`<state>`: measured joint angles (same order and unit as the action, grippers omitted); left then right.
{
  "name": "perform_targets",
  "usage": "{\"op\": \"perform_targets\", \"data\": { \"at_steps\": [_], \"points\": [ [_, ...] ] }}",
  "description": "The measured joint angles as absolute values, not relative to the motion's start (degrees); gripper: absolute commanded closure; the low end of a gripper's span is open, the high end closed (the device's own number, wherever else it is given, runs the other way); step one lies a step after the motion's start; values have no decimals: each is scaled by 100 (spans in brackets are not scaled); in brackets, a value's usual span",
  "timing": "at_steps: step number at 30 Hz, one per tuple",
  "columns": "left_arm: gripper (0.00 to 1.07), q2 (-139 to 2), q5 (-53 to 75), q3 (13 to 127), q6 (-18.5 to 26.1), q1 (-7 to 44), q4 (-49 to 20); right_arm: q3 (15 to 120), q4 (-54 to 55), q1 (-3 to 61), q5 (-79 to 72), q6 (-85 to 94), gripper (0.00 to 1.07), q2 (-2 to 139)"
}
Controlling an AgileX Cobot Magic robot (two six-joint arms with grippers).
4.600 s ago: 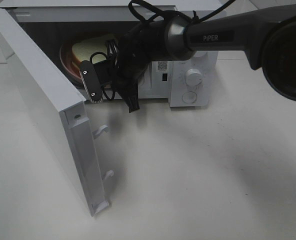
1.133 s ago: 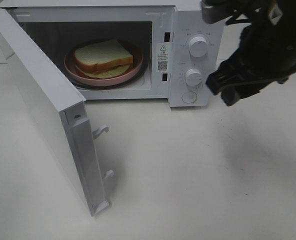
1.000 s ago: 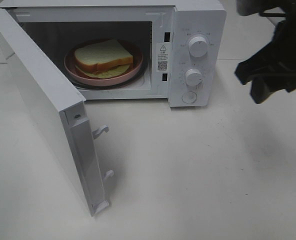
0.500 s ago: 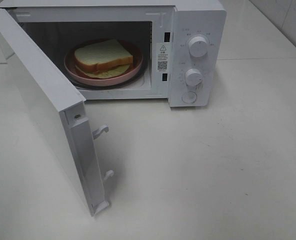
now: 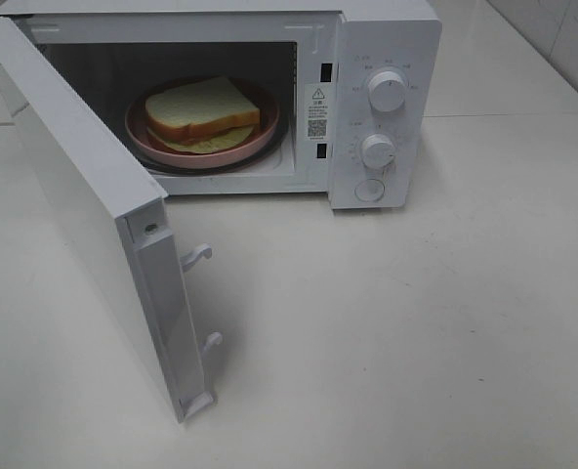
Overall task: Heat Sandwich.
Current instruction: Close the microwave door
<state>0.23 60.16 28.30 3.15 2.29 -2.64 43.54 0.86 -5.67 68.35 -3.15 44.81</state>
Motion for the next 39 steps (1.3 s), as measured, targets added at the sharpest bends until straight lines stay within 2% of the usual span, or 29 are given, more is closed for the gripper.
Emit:
{"op": "perform_targets", "data": {
  "at_steps": [9,26,39],
  "points": [
    [28,23,6016,2830,315,229,-264,3684,86,-567,6853,-309,49,2727],
    [28,23,6016,2830,315,229,-264,3117,241,-567,6509,-258,49,539],
    [28,23,6016,2830,315,229,-264,3083,252,-567,6354,-229,49,-23]
  ]
}}
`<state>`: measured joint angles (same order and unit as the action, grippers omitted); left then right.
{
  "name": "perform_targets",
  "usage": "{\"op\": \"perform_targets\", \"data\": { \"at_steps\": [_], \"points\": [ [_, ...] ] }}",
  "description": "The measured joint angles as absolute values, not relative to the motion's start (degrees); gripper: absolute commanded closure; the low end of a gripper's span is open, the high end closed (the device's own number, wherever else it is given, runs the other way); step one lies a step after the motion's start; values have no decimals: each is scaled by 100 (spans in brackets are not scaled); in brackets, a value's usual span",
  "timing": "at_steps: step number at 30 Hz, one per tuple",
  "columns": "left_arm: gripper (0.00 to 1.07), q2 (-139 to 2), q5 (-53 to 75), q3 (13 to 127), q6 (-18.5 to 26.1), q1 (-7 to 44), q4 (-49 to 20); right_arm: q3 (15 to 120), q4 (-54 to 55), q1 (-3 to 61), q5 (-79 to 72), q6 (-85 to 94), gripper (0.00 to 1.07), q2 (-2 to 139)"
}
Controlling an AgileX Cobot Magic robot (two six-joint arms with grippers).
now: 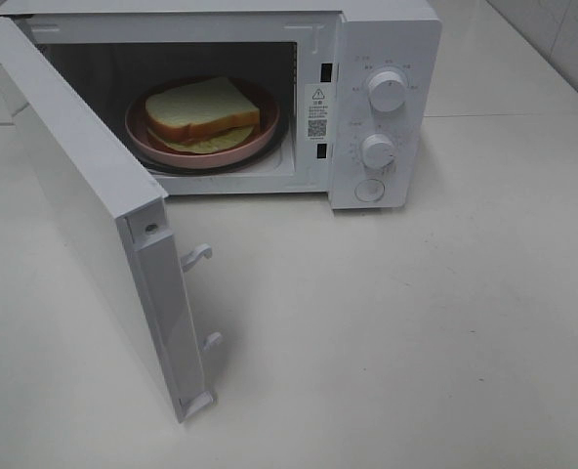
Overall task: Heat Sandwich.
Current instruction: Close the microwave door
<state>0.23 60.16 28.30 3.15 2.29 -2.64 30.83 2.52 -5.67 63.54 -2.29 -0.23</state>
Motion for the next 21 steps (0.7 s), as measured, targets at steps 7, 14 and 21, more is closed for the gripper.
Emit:
{"op": "perform_targets", "data": {
  "at_steps": [7,14,21],
  "points": [
    [28,23,6016,2830,315,229,-264,2888,252,-527,6010,-149,49,-23],
    [28,23,6016,2830,315,229,-264,2888,264,-264,5982,-149,49,-23],
    [28,23,6016,2830,315,229,-264,2888,264,-258,5976,-149,49,-23]
  ]
}}
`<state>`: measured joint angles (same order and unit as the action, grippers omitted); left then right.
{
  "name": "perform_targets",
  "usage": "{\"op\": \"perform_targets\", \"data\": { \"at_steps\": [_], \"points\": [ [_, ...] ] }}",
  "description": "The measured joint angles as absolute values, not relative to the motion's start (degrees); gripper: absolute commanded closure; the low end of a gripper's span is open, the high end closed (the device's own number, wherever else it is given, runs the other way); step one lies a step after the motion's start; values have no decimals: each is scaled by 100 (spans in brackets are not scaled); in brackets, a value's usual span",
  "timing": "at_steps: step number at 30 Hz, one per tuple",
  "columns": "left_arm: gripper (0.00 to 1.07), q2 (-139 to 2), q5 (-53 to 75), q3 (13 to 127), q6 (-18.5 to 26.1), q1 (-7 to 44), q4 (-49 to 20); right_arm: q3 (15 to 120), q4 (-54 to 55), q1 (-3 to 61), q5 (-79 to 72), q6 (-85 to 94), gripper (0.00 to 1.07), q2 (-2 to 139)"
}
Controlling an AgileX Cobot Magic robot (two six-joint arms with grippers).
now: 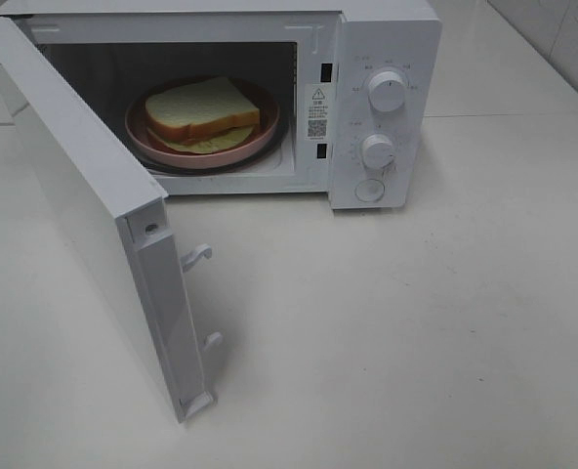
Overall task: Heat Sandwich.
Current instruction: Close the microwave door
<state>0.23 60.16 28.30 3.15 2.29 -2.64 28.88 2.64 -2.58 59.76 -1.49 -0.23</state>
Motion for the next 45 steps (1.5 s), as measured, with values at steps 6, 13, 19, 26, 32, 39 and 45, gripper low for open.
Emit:
{"op": "perform_targets", "data": {
  "at_steps": [6,13,19,26,32,39,45],
  "points": [
    [28,23,6016,2830,315,229,-264,2888,264,-258,5976,-149,49,-23],
    [28,23,6016,2830,315,229,-264,2888,264,-258,5970,-149,49,-23],
    [28,23,6016,2830,315,229,-264,2888,264,-258,5970,-149,49,-23],
    [28,23,6016,2830,315,229,-264,2888,264,-258,5970,-149,49,-23],
    [28,23,6016,2830,315,229,-264,2888,264,-258,5970,-149,49,-23],
    [28,23,6016,2830,315,229,-264,2888,264,-258,5970,-149,49,-23],
    [28,23,6016,2830,315,229,-264,2888,264,-258,5970,-149,49,-23]
  ]
}}
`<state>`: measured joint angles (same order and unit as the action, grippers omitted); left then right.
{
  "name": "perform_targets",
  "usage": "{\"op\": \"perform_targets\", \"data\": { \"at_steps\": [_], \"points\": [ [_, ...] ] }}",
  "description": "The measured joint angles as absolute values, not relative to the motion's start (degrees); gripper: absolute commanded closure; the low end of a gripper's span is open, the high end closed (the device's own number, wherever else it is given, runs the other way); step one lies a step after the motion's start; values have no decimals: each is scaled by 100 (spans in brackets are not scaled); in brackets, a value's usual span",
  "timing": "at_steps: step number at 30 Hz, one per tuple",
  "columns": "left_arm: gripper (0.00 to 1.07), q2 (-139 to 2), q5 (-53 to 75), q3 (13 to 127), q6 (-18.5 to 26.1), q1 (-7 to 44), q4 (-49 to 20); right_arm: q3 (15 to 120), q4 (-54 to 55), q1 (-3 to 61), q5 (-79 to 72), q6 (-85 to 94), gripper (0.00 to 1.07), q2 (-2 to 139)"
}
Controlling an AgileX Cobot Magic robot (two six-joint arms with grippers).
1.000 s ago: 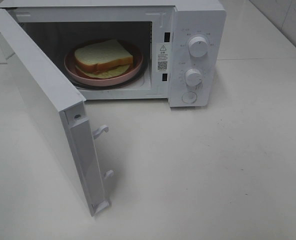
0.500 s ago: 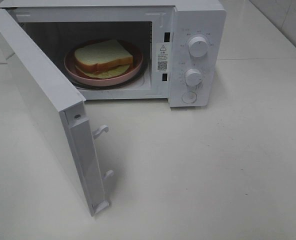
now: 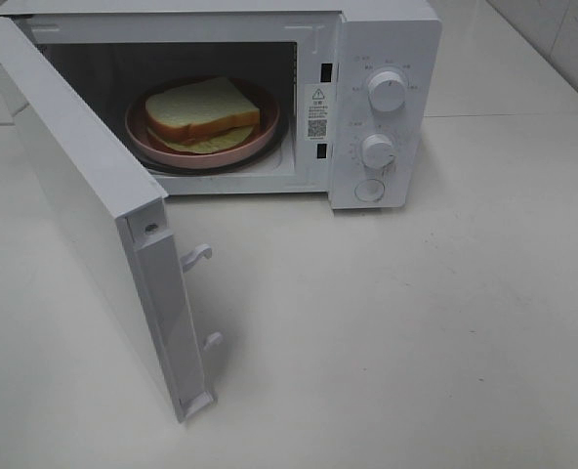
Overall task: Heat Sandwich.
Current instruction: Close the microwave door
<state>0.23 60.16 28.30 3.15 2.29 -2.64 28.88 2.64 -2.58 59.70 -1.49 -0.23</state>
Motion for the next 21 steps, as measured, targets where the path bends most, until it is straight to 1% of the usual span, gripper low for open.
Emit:
{"op": "perform_targets", "data": {
  "at_steps": [21],
  "points": [
    [28,23,6016,2830,315,229,-264,2888,264,-258,5970,-149,49,-23]
  ]
}}
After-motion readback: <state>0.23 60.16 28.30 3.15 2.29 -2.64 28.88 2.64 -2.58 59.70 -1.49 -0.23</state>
